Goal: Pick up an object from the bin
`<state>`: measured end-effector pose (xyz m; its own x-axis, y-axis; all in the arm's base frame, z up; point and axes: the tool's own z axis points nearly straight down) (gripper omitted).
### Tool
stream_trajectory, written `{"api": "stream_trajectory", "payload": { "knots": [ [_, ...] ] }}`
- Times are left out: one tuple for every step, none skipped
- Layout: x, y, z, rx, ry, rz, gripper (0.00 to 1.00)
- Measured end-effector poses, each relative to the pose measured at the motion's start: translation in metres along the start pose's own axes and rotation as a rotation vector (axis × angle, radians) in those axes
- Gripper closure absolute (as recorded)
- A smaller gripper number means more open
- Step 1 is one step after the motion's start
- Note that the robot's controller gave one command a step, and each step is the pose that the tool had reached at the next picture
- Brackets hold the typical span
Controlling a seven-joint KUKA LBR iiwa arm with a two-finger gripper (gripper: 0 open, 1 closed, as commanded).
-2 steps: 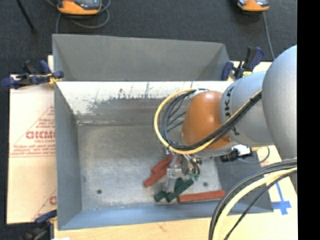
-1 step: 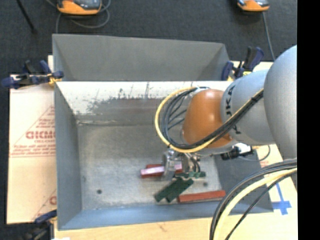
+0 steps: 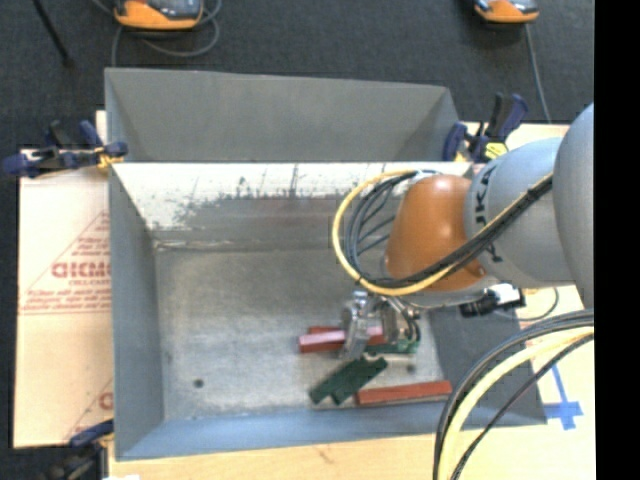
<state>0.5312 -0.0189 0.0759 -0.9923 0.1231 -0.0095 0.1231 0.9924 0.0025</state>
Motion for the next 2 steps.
{"api": "stream_trajectory", "payload": {
  "knots": [
    [-0.019,-0.006,-0.037,0.002,0.002,0.016,1.00],
    [-0.094,0.027,-0.029,0.000,-0.001,-0.006,1.00]
  ]
}}
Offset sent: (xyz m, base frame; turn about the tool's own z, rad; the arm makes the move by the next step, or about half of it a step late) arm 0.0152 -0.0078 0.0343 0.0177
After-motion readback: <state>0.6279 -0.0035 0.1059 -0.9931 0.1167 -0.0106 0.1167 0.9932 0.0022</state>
